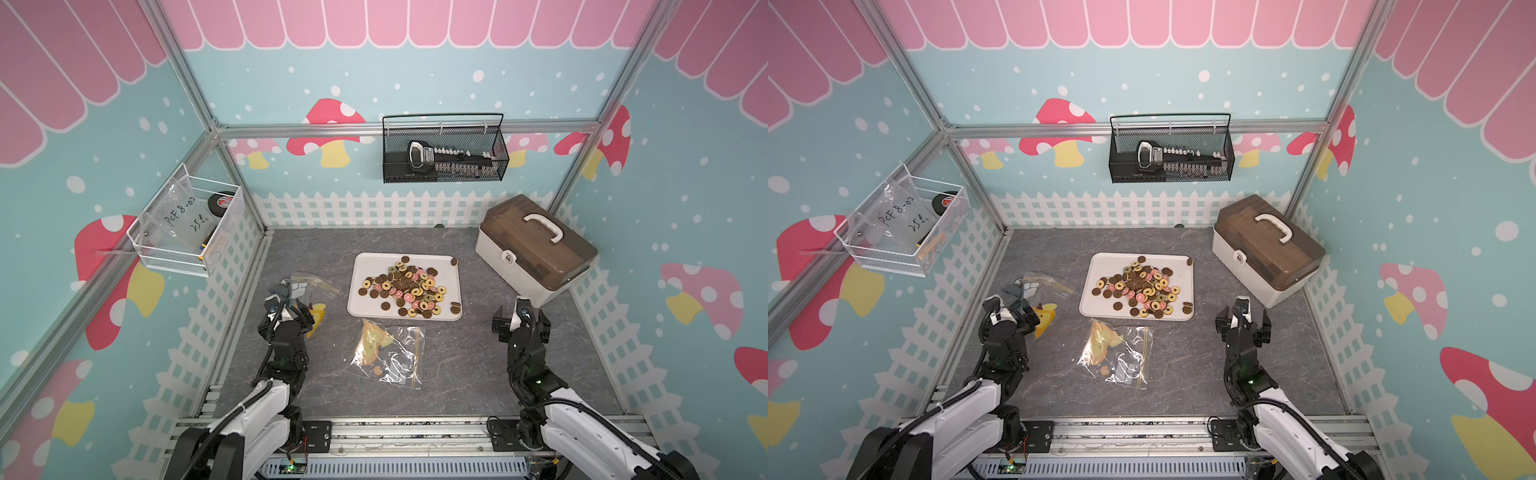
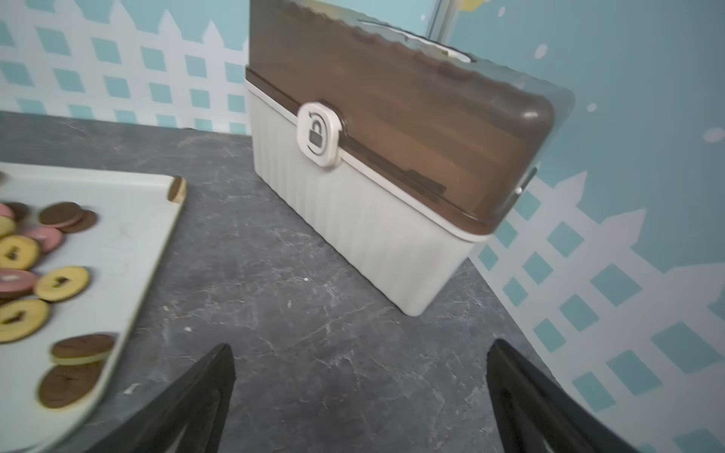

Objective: Pour cookies out of the ziploc bag
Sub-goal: Reset both arms

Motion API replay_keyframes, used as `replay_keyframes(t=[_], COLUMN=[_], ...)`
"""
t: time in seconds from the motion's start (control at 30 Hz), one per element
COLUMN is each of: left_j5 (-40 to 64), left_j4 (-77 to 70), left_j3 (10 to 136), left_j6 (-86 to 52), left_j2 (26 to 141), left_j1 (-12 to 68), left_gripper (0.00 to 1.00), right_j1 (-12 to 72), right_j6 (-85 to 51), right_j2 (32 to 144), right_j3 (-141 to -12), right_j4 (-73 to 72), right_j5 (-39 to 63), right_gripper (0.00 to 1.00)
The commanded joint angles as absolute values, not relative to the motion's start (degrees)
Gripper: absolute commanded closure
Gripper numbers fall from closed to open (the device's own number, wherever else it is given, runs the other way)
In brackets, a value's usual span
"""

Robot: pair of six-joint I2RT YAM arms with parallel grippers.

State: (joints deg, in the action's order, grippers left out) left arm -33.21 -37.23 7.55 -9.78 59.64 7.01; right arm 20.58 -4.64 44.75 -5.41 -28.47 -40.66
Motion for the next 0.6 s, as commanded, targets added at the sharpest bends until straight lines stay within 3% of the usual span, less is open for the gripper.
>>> replay_keyframes(t=[0.0,0.17,0.33,0.4,0.57], left_j5=[-34.1,-33.0,-24.0,-20.7,-11.0], left_j4=[-50.0,-53.5,-58.3,-64.7,-60.0], left_j3=[10.0,11.7,11.5,11.4,14.3], left_j6=[-5.1,-4.7,-13.7,-13.6,-10.1], left_j2=[66.7,71.3,77.1,81.2,81.3], left_j1=[6.6,5.9,-2.0,-3.7,-3.5], left_gripper=[0.07,0.07,0.07,0.07,0.07], right_j1=[17.8,13.5,9.5,8.0,5.9], right_j6=[-0.2,-3.3,-1.5,-1.1,-3.1], right_j2=[49.5,63.2,73.8,76.5,79.0], right_j3=[-6.1,-10.3,-17.0,-18.7,-13.9], right_j4=[-41.0,-42.6,-45.5,-46.0,-58.2], right_j5=[-42.0,-36.4,-30.8,-29.4,-26.6], right_gripper=[0.01,0.01,0.01,0.01,0.01])
